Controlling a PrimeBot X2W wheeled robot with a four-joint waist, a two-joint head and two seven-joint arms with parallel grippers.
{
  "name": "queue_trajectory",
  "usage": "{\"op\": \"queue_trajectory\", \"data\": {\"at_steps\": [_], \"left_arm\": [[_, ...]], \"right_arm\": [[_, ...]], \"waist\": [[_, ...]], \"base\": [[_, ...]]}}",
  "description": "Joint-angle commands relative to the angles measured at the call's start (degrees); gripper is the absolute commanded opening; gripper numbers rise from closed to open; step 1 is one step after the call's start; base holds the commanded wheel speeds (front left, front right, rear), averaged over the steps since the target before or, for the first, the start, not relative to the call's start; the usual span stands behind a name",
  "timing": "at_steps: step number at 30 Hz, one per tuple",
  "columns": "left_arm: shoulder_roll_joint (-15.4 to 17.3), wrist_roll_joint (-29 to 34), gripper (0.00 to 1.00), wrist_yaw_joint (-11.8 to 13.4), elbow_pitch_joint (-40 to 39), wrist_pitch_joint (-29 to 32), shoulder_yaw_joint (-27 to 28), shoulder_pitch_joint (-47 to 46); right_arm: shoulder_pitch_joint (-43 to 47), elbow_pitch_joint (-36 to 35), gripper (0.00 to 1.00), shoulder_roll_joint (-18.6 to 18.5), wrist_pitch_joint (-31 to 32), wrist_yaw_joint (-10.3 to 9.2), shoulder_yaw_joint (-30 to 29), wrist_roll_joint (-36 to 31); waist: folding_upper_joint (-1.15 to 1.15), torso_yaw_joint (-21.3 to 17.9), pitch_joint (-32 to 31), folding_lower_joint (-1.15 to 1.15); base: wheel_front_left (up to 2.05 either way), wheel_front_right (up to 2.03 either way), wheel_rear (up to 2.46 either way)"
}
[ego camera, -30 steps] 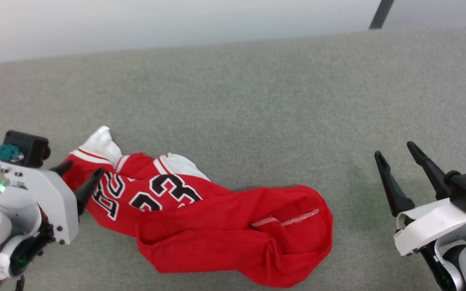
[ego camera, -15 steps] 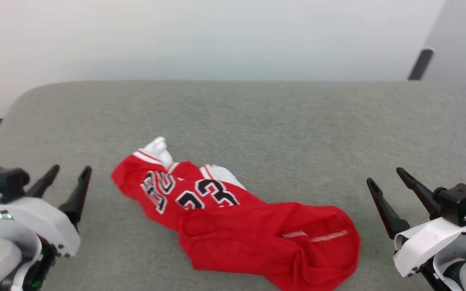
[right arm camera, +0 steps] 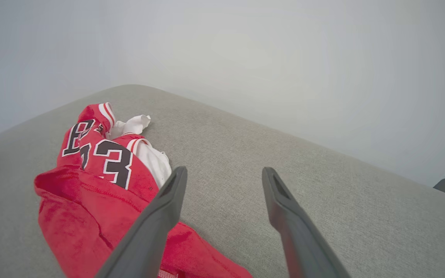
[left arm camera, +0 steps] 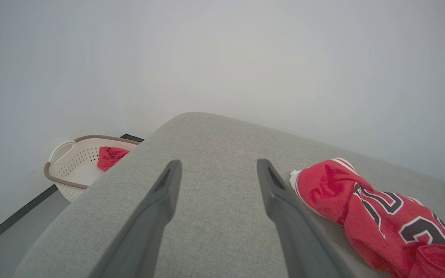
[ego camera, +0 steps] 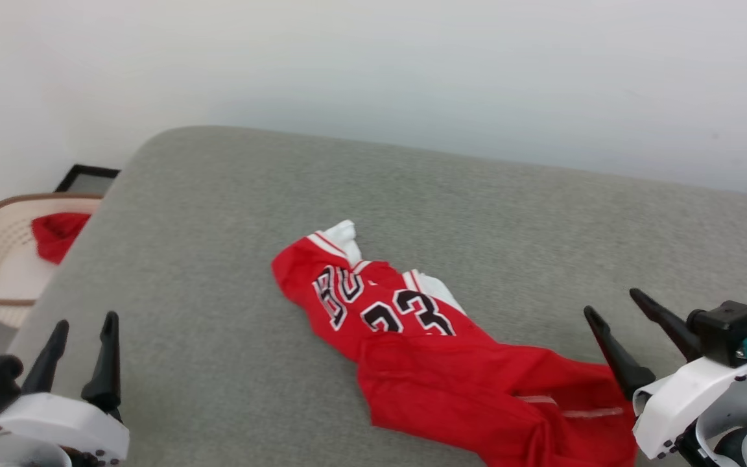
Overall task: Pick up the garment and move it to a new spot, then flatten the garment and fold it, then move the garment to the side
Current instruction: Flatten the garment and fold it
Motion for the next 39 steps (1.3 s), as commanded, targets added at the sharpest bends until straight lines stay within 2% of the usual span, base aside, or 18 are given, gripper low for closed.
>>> {"op": "queue_trajectory", "data": {"at_steps": [1, 9, 16, 21, 30, 39], "left_arm": [[-1.6, 1.5, 1.0, -1.0, 0.2, -0.2, 2.1, 1.2], [-9.8, 8.2, 1.0, -5.7, 2.7, -0.2, 7.9, 4.9], [-14.3, 12.2, 1.0, -9.2, 5.5, -0.2, 8.3, 4.0], [-17.1, 14.8, 1.0, -10.8, 6.6, -0.2, 7.6, 2.4], [-23.4, 19.6, 1.0, -12.5, 5.7, -0.2, 11.3, 1.7], [-29.1, 24.2, 1.0, -14.7, 5.2, -0.2, 15.9, 1.4]], "right_arm": [[-0.2, -0.2, 1.0, -0.5, 0.9, 0.0, 0.8, 0.8], [-4.3, 0.5, 1.0, -4.5, 9.9, 0.0, 6.6, 7.5], [-8.5, 3.8, 1.0, -7.2, 17.2, 0.0, 8.8, 11.3], [-11.4, 5.7, 1.0, -8.6, 19.9, 0.0, 9.5, 12.7], [-19.1, 10.0, 1.0, -10.0, 24.8, -0.01, 14.1, 13.6], [-24.2, 13.8, 1.0, -11.0, 26.2, -0.01, 19.0, 16.1]], "waist": [[0.0, 2.9, -0.5, 0.0], [0.0, 7.2, 0.0, 0.0], [0.0, 11.9, 0.4, 0.0], [0.0, 15.3, 1.7, 0.0], [0.0, 17.2, 6.8, 0.0], [0.0, 18.1, 10.1, 0.0]], "base": [[0.0, 0.0, 0.0], [0.0, 0.0, 0.0], [0.0, 0.0, 0.0], [0.0, 0.0, 0.0], [0.0, 0.0, 0.0], [0.0, 0.0, 0.0]]}}
